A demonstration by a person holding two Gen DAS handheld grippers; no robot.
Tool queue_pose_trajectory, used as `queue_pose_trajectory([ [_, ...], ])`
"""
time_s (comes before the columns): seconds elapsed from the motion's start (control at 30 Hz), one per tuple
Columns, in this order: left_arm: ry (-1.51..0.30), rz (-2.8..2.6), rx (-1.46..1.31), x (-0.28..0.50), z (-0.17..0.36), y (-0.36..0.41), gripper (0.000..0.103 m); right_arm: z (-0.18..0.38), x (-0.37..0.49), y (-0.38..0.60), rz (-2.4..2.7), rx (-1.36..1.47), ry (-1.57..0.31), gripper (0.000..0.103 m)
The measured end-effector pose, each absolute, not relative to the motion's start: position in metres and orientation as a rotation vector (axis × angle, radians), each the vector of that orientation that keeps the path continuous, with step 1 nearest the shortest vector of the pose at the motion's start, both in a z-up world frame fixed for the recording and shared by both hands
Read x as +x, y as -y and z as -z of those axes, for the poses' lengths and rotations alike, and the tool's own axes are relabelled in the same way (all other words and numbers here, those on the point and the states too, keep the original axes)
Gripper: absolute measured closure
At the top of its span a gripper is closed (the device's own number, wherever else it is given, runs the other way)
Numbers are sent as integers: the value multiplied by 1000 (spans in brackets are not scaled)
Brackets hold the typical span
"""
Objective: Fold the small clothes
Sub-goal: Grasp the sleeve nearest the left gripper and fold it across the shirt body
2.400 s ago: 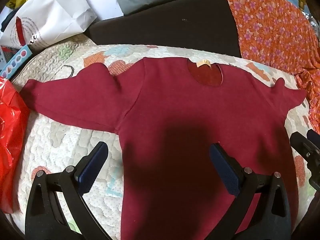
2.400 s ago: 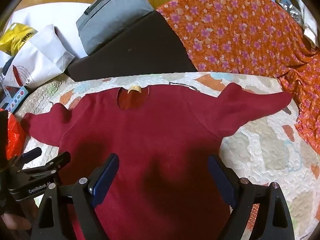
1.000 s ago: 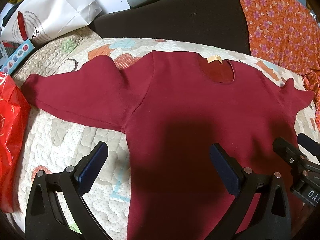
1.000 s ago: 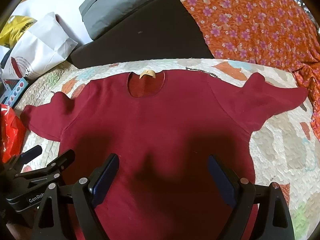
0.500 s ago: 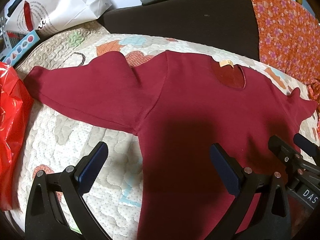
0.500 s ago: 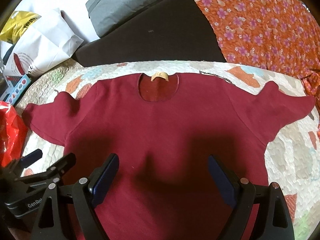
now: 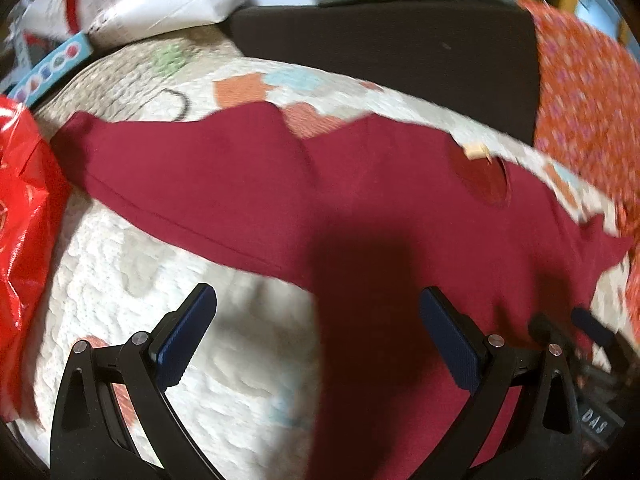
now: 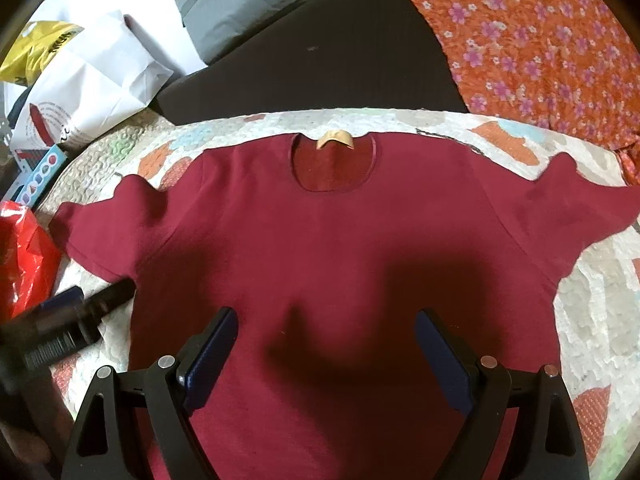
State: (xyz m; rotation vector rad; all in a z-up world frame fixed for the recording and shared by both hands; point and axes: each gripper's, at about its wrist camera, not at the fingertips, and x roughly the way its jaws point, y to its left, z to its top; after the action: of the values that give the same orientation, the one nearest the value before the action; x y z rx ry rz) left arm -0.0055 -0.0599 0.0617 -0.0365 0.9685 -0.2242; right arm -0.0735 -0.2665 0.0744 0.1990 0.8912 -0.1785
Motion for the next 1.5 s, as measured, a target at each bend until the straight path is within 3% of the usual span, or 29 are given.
queue_pose_trajectory([
  [0.27, -994, -1, -389, 63, -61, -42, 1, -76, -67, 265, 129, 242, -880, 14],
  [0.7, -988, -212, -472, 132, -29, -104, 1, -49, -50, 257, 83, 221, -954, 14],
  [0.8, -943, -169, -474, 134, -31, -95, 16, -49, -51, 258, 82, 229, -959, 14],
  [0.83, -928, -168, -457, 133, -32, -92, 26, -49, -52, 258, 83, 232, -958, 14],
  [0.87, -905, -149, -444, 132, -34, -90, 52, -51, -53, 258, 82, 238, -954, 14],
  [0.93, -918, -107, -413, 134, -35, -87, 91, -54, -57, 260, 82, 249, -947, 14],
  [1.17, -836, 51, -493, 113, -83, -67, 92, -67, -69, 268, 91, 279, -915, 14],
  [1.37, -713, 416, -335, 41, -154, 31, 92, -86, -84, 293, 141, 314, -870, 14],
  [1.5, -865, 731, -340, 14, -124, 108, 86, -92, -99, 318, 212, 344, -838, 14],
])
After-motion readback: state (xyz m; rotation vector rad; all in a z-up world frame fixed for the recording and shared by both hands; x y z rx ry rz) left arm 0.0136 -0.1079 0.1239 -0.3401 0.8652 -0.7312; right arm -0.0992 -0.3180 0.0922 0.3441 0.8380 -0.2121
